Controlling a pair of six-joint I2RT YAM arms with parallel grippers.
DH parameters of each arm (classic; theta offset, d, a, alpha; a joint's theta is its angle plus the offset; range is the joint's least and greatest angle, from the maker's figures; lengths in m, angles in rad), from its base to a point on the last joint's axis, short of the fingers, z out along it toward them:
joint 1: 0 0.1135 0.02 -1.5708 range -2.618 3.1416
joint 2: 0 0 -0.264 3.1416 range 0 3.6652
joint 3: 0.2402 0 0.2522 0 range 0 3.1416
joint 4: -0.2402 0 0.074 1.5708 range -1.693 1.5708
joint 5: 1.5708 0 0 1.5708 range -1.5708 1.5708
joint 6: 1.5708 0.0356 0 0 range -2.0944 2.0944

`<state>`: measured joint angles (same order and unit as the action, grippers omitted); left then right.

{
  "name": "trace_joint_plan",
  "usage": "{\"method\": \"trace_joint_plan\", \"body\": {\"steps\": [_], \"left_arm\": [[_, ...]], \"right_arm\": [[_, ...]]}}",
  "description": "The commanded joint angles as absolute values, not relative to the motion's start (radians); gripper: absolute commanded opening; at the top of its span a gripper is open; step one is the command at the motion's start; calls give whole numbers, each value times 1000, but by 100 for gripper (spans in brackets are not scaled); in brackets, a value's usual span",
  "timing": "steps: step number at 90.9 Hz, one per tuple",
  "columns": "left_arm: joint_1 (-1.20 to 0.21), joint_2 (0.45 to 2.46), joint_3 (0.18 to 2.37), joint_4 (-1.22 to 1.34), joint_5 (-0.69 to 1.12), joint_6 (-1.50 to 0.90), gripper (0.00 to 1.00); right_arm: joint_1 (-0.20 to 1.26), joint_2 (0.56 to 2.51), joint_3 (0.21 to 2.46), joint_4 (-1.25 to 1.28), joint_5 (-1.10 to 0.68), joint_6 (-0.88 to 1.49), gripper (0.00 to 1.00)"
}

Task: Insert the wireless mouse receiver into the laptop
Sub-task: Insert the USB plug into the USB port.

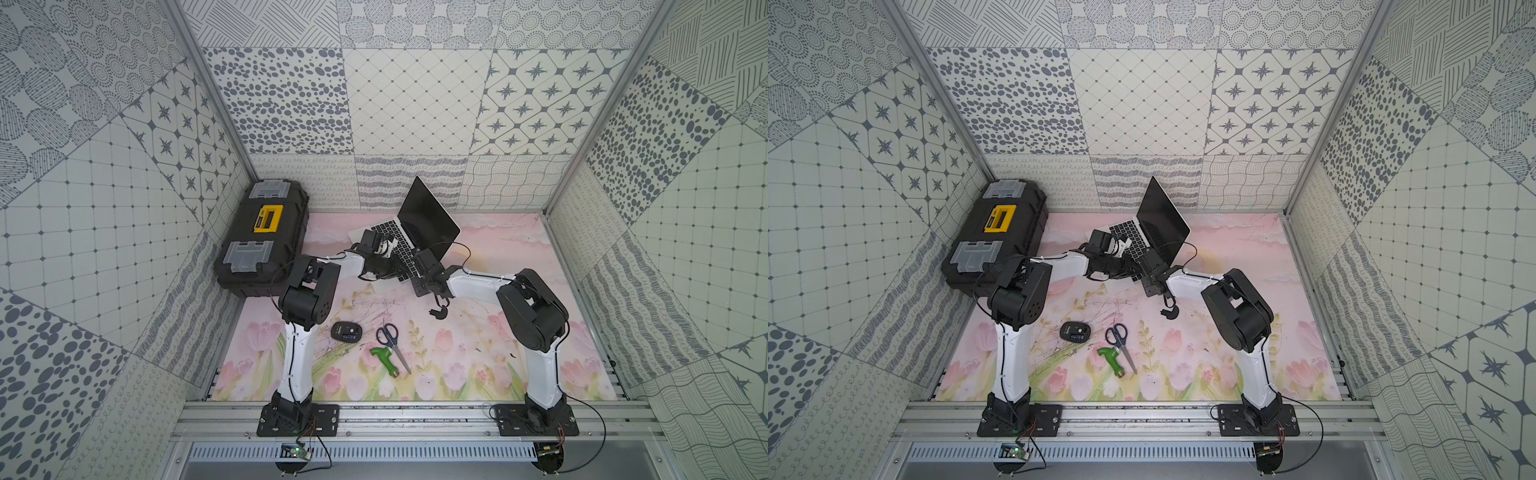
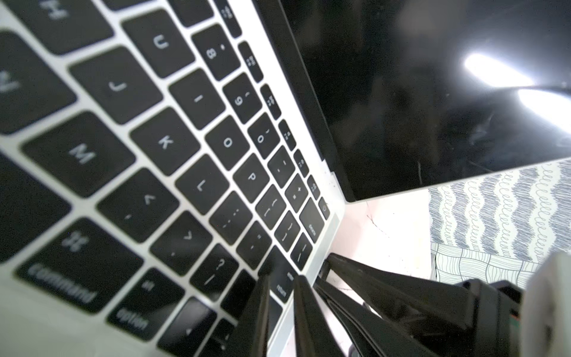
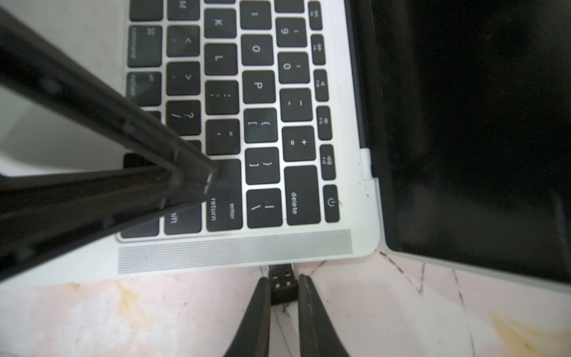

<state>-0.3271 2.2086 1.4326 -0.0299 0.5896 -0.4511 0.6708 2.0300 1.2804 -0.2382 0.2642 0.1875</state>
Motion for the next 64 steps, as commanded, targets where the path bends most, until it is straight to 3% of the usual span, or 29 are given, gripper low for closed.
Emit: {"method": "trace_joint_plan", "body": {"steps": [1, 64], "left_arm": [[-332, 2247, 1432, -173, 491, -402, 18], [-332, 2259, 1416, -200, 502, -390, 18]], "right_arm": [[652, 2109, 1241, -342, 297, 156, 10], [643, 2191, 1371, -365, 293, 141, 10]]}}
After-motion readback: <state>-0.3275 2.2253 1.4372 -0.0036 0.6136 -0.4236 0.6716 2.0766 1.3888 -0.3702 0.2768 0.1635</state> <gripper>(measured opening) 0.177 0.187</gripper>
